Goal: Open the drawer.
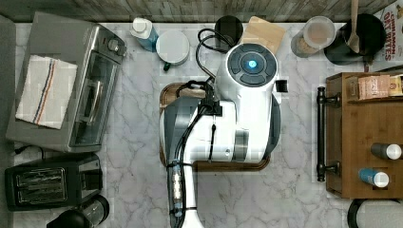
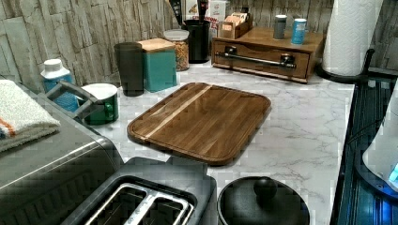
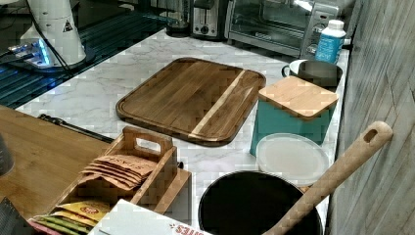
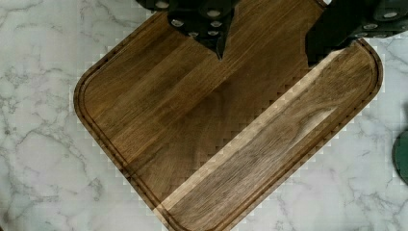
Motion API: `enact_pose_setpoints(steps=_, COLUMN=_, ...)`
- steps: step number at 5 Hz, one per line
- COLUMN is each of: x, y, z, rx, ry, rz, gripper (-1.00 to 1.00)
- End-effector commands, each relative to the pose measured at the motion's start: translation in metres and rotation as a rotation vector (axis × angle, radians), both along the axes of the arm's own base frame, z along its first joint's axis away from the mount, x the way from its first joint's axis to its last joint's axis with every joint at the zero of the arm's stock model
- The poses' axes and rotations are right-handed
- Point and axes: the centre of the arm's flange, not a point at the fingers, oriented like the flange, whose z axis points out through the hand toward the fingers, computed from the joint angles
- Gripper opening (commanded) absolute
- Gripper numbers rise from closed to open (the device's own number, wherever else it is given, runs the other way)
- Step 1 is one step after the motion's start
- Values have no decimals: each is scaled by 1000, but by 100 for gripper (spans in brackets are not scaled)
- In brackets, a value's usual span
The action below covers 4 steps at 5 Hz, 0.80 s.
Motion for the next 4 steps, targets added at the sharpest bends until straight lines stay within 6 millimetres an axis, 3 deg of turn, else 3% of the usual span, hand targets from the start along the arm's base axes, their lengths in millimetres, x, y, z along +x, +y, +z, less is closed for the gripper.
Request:
enact_pose_setpoints(steps=1, x=0, y=0, z=0, rx=4, ry=1, rz=-2, gripper=100)
enact_pose_setpoints(steps=2, x=-12, y=0, z=-8, rx=7, ry=-44, rz=20, gripper=100)
enact_pose_setpoints(steps=3, x=-26, y=-17, z=-13, rx=24, ry=-50, rz=142, gripper=100)
enact_pose_setpoints(steps=4, x=-41, y=-48, z=-17, rx=56, ry=-46, rz=298, gripper=100)
